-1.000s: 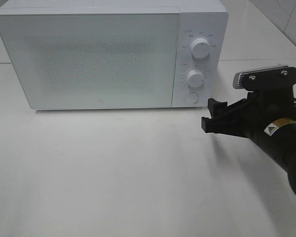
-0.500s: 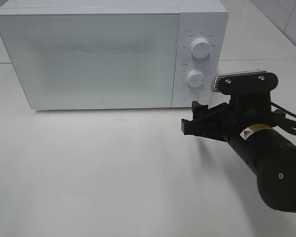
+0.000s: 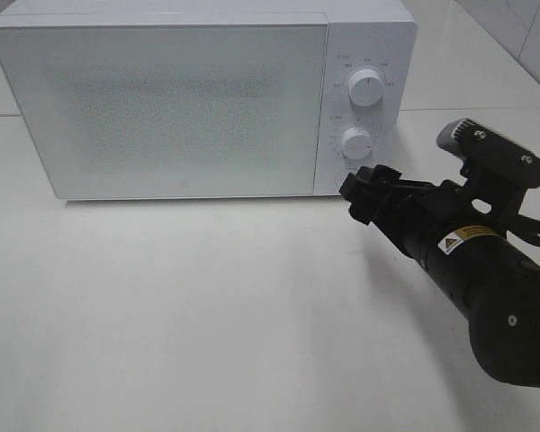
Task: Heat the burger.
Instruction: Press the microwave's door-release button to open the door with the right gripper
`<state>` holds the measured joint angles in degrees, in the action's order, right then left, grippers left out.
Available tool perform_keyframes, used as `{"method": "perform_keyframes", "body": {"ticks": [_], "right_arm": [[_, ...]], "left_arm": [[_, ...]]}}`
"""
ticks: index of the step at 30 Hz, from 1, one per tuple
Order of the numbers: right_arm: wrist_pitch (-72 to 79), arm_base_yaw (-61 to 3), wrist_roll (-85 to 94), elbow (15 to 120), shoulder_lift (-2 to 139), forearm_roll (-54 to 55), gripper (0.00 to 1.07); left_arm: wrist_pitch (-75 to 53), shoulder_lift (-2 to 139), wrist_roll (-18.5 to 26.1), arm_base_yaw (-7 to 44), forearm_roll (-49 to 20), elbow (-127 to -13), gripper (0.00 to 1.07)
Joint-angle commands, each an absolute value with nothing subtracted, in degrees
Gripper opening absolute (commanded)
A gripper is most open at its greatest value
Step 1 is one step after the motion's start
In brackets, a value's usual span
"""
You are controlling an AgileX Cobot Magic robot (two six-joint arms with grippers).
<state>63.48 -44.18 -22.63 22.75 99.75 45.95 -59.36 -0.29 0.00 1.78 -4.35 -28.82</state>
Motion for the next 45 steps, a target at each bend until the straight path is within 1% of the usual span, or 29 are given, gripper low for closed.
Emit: {"method": "perform_keyframes", "body": {"ticks": [1, 2, 3, 4, 5, 6, 7, 8, 9, 10, 11, 12, 13, 14, 15, 16, 17, 18, 19, 20, 21, 26, 34, 39, 45], "right_arm": [[64.00, -44.40, -37.41, 23.26, 99.64, 46.07, 0.73], [64.00, -44.40, -45.26, 23.26, 99.64, 46.07, 0.70], [64.00, -44.40, -45.26, 23.26, 99.64, 46.07, 0.70], [64.00, -44.40, -49.50, 23.26, 99.64, 46.07, 0.68], [64.00, -44.40, -57.18, 23.26, 99.64, 46.07, 0.63], [64.00, -44.40, -57.18, 23.26, 99.64, 46.07, 0.63], [64.00, -44.40, -60.10, 23.26, 99.64, 46.07, 0.60], [64.00, -44.40, -66.81, 23.26, 99.64, 46.01, 0.52], [64.00, -44.40, -66.81, 23.26, 99.64, 46.01, 0.52], [64.00, -44.40, -69.21, 23.26, 99.64, 46.01, 0.49], [64.00, -44.40, -74.08, 23.26, 99.64, 46.01, 0.40], [64.00, -44.40, -74.08, 23.26, 99.64, 46.01, 0.40], [63.94, -44.40, -76.95, 23.26, 99.64, 46.07, 0.30], [63.94, -44.40, -76.95, 23.26, 99.64, 46.07, 0.30], [63.83, -44.40, -77.58, 23.26, 99.64, 46.07, 0.25], [63.71, -44.40, -78.84, 23.26, 99.64, 46.07, 0.16], [63.71, -44.40, -78.84, 23.26, 99.64, 46.07, 0.16], [63.71, -44.35, -79.30, 23.26, 99.64, 46.07, 0.11], [63.71, -44.35, -80.39, 23.26, 99.64, 46.18, 0.03], [63.71, -44.35, -80.39, 23.26, 99.64, 46.18, 0.03], [63.71, -44.35, -81.02, 23.26, 99.64, 46.24, 0.00], [63.60, -44.35, -80.50, 23.26, 99.64, 46.81, 0.00], [63.37, -44.18, -73.63, 24.12, 99.64, 49.56, 0.00], [61.19, -44.18, -70.13, 26.81, 100.50, 50.88, 0.00], [59.01, -43.77, -73.85, 31.57, 106.91, 50.94, 0.00]], "left_arm": [[-59.30, -1.49, 0.00, 1.66, -4.13, -28.71, 1.00], [-59.30, -1.49, 0.00, 1.66, -4.13, -28.71, 1.00], [-59.30, -1.49, 0.00, 1.66, -4.13, -28.71, 1.00], [-59.30, -1.49, 0.00, 1.66, -4.13, -28.71, 1.00], [-59.30, -1.49, 0.00, 1.66, -4.13, -28.71, 1.00], [-59.30, -1.49, 0.00, 1.66, -4.13, -28.71, 1.00], [-59.30, -1.49, 0.00, 1.66, -4.13, -28.71, 1.00], [-59.30, -1.49, 0.00, 1.66, -4.13, -28.71, 1.00], [-59.30, -1.49, 0.00, 1.66, -4.13, -28.71, 1.00], [-59.30, -1.49, 0.00, 1.66, -4.13, -28.71, 1.00], [-59.30, -1.49, 0.00, 1.66, -4.13, -28.71, 1.00], [-59.30, -1.49, 0.00, 1.66, -4.13, -28.71, 1.00], [-59.30, -1.49, 0.00, 1.66, -4.13, -28.71, 1.00], [-59.30, -1.49, 0.00, 1.66, -4.13, -28.71, 1.00], [-59.30, -1.49, 0.00, 1.66, -4.13, -28.71, 1.00], [-59.30, -1.49, 0.00, 1.66, -4.13, -28.71, 1.00], [-59.30, -1.49, 0.00, 1.66, -4.13, -28.71, 1.00], [-59.30, -1.49, 0.00, 1.66, -4.13, -28.71, 1.00], [-59.30, -1.49, 0.00, 1.66, -4.13, -28.71, 1.00], [-59.30, -1.49, 0.00, 1.66, -4.13, -28.71, 1.00], [-59.30, -1.49, 0.00, 1.66, -4.13, -28.71, 1.00], [-59.30, -1.49, 0.00, 1.66, -4.13, -28.71, 1.00], [-59.30, -1.49, 0.00, 1.66, -4.13, -28.71, 1.00], [-59.30, -1.49, 0.00, 1.66, -4.13, -28.71, 1.00], [-59.30, -1.49, 0.00, 1.66, -4.13, -28.71, 1.00]]}}
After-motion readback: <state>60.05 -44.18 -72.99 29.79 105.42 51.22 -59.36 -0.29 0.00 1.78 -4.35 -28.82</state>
